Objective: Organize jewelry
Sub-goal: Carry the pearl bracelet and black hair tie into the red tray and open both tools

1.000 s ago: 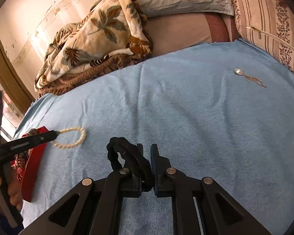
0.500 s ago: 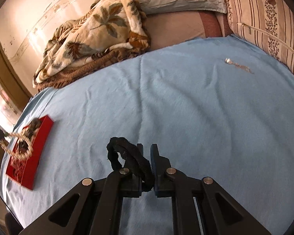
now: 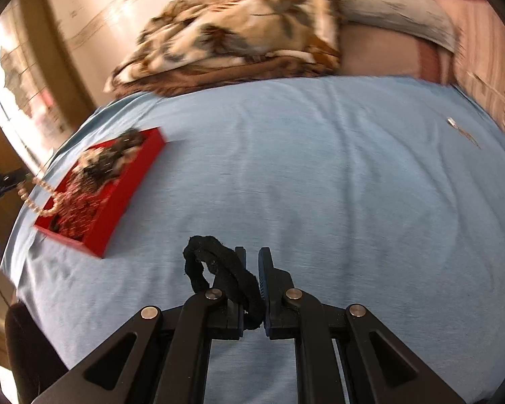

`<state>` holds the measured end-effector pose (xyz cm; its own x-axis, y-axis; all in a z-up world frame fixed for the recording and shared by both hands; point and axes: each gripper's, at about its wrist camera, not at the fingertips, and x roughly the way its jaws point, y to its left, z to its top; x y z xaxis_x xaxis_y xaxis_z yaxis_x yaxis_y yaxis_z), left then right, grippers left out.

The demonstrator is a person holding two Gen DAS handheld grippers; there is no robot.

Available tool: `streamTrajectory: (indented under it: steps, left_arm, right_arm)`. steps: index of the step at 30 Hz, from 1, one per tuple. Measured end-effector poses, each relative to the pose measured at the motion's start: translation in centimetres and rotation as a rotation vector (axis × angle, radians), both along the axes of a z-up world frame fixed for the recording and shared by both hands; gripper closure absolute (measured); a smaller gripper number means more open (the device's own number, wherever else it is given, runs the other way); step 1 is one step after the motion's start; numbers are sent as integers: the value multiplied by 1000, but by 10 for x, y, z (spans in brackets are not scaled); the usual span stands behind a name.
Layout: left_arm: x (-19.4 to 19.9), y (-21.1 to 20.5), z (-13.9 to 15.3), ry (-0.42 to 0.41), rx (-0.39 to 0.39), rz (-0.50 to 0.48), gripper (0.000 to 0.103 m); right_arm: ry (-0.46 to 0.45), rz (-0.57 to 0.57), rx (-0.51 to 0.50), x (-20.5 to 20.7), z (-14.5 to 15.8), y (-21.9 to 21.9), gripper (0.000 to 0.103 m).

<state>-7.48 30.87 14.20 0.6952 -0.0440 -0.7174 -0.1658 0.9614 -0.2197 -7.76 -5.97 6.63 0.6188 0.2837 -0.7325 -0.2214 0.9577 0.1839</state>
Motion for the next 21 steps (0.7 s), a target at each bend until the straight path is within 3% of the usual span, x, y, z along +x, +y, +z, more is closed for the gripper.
streamTrajectory:
  steps: [6, 14, 21]
  left_arm:
    - [-2, 24, -3, -20, -44, 16, 94]
    - [5, 34, -39, 11, -202, -26, 94]
    - [13, 31, -71, 54, -138, -8, 94]
  right_arm:
    - [-7, 101, 9, 6, 15, 47, 95]
    - [26, 208, 44, 23, 19, 111, 95]
    - [18, 280, -14, 44, 20, 159, 95]
